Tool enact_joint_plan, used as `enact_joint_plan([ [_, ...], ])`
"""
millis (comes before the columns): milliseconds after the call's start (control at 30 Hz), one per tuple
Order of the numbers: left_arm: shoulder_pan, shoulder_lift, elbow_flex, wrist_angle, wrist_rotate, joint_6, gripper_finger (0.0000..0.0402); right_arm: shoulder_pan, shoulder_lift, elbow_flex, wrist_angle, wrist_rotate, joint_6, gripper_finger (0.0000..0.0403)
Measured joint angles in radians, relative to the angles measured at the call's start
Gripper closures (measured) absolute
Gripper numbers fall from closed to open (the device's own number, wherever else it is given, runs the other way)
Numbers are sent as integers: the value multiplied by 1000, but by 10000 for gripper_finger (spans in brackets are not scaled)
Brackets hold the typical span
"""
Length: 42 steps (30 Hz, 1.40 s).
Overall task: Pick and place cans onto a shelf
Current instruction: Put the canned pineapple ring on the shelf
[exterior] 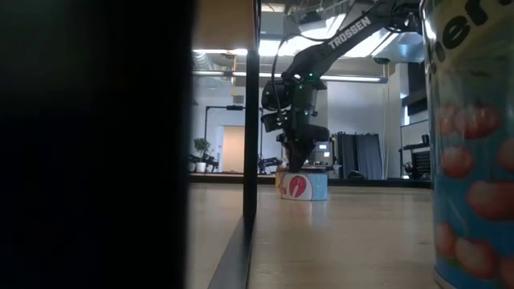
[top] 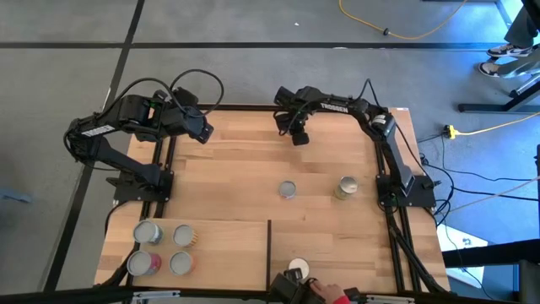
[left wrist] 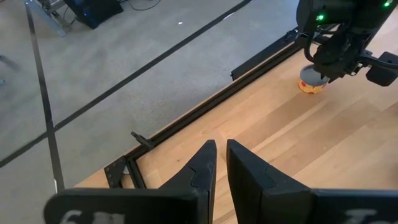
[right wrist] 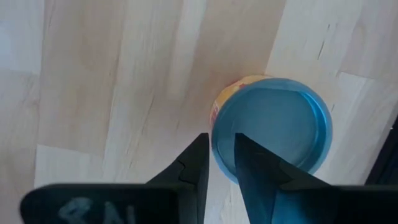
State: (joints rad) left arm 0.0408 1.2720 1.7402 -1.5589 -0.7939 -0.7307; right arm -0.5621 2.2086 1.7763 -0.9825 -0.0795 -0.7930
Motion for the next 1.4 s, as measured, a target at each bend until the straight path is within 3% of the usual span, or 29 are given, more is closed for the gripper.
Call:
enact_joint_plan([
  [133, 0, 0, 0, 0, 0, 0, 369, 0, 0, 0, 0, 0, -3, 333],
  [367, 0, 0, 0, 0, 0, 0, 369, 0, 0, 0, 7, 0, -4, 396],
  [800, 0, 0, 0, 0, 0, 0, 369, 8, 1, 16, -75, -25, -5, 401],
  [1267, -15, 0, 0, 0, 0, 0, 369, 94, 1, 156, -163, -39, -5, 402],
  [1400, -30, 0, 0, 0, 0, 0, 369, 130, 1, 175, -163, -110, -5, 402],
])
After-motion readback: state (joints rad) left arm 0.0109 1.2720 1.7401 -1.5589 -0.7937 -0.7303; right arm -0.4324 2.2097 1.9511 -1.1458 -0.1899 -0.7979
